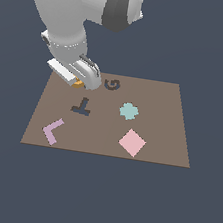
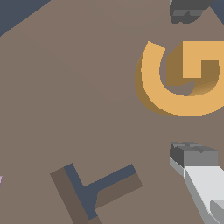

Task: Insert a designated object into the corresponding slot on a board.

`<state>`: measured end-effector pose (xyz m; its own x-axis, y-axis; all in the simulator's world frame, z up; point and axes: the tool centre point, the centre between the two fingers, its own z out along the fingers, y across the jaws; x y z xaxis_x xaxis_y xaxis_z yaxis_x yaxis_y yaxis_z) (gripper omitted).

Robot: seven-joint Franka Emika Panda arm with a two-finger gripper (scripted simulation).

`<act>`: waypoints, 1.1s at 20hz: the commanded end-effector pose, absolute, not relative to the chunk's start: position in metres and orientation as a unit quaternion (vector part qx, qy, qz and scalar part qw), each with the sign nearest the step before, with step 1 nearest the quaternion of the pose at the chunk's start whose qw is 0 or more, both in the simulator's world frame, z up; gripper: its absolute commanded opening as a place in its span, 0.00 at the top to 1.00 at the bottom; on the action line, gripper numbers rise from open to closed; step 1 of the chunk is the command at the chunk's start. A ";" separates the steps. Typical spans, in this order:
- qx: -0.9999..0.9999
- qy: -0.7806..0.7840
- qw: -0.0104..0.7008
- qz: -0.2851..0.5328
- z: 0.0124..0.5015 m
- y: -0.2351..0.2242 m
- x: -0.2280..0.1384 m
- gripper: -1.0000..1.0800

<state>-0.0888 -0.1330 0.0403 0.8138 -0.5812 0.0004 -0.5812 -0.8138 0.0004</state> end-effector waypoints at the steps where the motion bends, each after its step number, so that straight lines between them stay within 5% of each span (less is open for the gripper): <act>1: 0.952 -0.306 0.000 0.000 0.033 -0.133 -0.089 0.04; 4: 0.952 -0.306 0.000 0.000 0.030 -0.133 -0.090 0.04; 5: 0.952 -0.306 0.000 0.000 0.030 -0.133 -0.090 1.00; 22: 0.948 -0.317 0.000 0.000 0.031 -0.130 -0.091 1.00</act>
<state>-0.0909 -0.1308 0.0306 0.8039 -0.5947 -0.0001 -0.5947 -0.8039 -0.0003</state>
